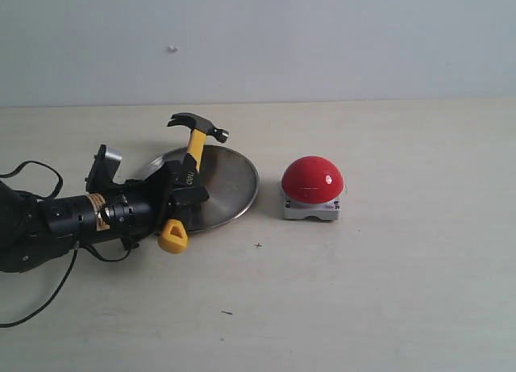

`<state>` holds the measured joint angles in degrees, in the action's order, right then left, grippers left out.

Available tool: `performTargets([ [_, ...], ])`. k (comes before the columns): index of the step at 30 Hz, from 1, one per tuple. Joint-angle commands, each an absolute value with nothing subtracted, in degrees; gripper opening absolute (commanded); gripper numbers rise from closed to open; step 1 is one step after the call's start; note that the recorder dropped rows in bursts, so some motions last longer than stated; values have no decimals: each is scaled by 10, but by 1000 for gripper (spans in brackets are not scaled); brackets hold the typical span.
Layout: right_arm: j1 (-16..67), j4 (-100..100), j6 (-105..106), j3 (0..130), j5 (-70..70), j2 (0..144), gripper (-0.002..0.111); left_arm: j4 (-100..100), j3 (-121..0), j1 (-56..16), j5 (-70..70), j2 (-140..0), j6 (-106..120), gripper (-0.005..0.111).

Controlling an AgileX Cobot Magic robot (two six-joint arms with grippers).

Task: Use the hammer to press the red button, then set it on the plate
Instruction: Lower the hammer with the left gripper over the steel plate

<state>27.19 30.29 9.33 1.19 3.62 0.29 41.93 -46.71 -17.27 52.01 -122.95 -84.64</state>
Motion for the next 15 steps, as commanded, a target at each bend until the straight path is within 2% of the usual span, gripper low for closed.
performTargets([
  [1,269,300,94,10,35,0,0,421,-473,-174,546,-1221,-847,0],
  [7,269,300,94,10,35,0,0,428,-473,-173,542,-1214,-846,0],
  [15,269,300,94,10,35,0,0,479,-495,-173,461,-1188,-860,0],
])
